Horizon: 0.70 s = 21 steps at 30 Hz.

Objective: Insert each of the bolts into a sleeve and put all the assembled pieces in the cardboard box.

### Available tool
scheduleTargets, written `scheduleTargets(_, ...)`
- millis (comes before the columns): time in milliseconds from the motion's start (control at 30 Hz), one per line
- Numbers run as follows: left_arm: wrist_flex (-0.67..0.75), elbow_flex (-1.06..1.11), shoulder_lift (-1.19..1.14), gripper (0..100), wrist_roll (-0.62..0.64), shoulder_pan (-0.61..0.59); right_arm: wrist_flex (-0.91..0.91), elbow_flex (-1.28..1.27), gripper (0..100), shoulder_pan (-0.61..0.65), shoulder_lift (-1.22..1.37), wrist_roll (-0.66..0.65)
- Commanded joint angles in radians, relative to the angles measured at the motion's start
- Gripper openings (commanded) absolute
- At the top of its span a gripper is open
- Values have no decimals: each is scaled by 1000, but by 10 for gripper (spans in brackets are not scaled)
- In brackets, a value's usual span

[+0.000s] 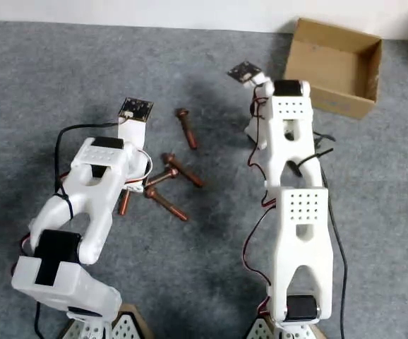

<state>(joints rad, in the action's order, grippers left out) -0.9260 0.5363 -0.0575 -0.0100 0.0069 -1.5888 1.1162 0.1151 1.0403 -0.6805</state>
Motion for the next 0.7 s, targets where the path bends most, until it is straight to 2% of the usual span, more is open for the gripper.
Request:
scheduleTargets(0,14,-2,58,6,-11,-5,-18,62,119,-2,-38,15)
scheduleTargets(467,14,-1,58,6,-11,-5,-2,73,119,61,-38,15)
scheduleTargets(667,14,-1,58,6,-11,-5,85,67,119,58,-30,63)
